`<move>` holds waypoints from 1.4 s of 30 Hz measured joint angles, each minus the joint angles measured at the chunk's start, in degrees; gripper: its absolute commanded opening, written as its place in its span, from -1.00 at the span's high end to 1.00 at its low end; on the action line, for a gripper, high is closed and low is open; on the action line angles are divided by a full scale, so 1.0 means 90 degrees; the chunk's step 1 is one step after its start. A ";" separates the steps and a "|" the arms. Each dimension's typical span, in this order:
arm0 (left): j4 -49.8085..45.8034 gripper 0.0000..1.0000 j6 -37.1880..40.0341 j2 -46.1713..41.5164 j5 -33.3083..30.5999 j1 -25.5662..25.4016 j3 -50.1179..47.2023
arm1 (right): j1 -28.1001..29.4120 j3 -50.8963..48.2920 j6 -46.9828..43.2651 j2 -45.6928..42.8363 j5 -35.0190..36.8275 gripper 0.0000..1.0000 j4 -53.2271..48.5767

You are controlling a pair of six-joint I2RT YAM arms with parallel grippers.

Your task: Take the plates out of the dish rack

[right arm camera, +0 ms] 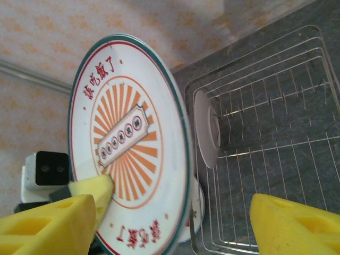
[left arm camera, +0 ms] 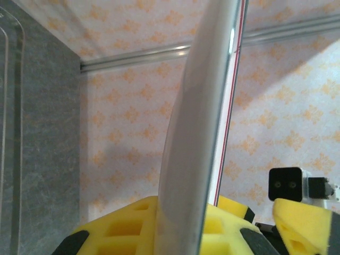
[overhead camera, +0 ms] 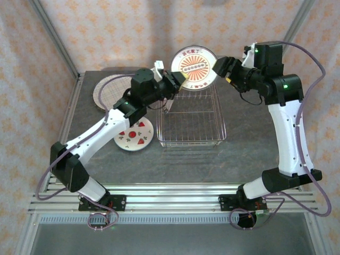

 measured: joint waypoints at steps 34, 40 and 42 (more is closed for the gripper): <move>-0.1192 1.00 -0.0236 -0.4563 0.0347 0.3033 -0.4971 | 0.3456 -0.3291 -0.5066 -0.1185 -0.0121 -0.82 0.3823; -0.1190 1.00 -0.0226 -0.5051 0.0209 0.3065 -0.5892 | 0.3492 -0.3504 -0.5136 -0.1139 -0.0121 -0.82 0.3866; -0.1185 1.00 -0.0216 -0.5098 0.0199 0.3065 -0.6122 | 0.3492 -0.3553 -0.5134 -0.1134 -0.0121 -0.82 0.3869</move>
